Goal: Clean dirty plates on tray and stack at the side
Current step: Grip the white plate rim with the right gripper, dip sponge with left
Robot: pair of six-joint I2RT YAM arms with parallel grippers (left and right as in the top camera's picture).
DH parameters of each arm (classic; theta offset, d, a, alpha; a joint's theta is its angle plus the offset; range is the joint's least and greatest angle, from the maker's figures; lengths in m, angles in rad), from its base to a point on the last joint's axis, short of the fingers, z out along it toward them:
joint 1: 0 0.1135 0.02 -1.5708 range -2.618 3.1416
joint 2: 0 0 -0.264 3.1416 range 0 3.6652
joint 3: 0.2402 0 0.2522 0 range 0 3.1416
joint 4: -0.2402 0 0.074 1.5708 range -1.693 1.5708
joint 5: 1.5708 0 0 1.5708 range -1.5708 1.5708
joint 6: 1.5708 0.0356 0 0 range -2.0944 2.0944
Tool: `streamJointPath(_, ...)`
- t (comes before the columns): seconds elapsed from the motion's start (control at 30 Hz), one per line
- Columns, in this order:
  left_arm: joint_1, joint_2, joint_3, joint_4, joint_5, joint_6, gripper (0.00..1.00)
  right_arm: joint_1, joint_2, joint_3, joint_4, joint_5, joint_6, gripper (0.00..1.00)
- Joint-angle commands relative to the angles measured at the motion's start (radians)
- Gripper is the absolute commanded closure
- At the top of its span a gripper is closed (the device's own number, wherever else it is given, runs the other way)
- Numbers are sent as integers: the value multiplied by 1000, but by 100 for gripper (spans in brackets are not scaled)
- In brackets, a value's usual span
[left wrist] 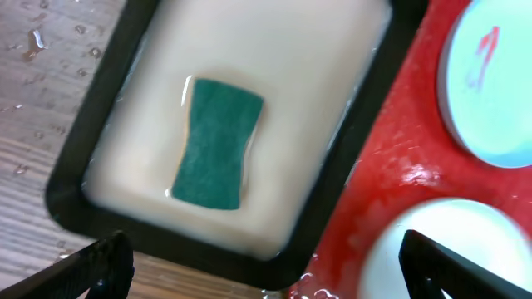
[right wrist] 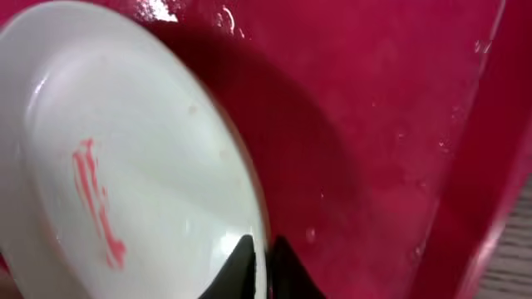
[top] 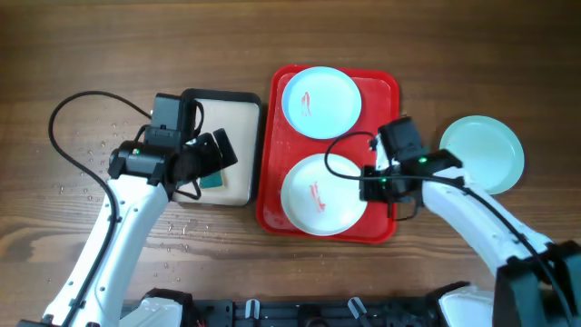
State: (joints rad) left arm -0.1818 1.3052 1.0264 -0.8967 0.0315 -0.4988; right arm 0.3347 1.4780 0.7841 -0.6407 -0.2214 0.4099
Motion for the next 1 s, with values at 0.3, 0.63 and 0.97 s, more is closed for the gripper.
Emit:
streamJointPath(0.3, 3, 287, -208, 238, -28, -40, 56, -1, -229, 113, -93, 41, -80, 74)
streamJointPath(0.63, 8, 289, -21, 61, -13, -29, 67, -1, -225, 113, -169, 42, -69, 75)
streamJointPath(0.97, 8, 341, 2, 134, -127, -29, 31, -1, -225, 111, -167, 42, -69, 73)
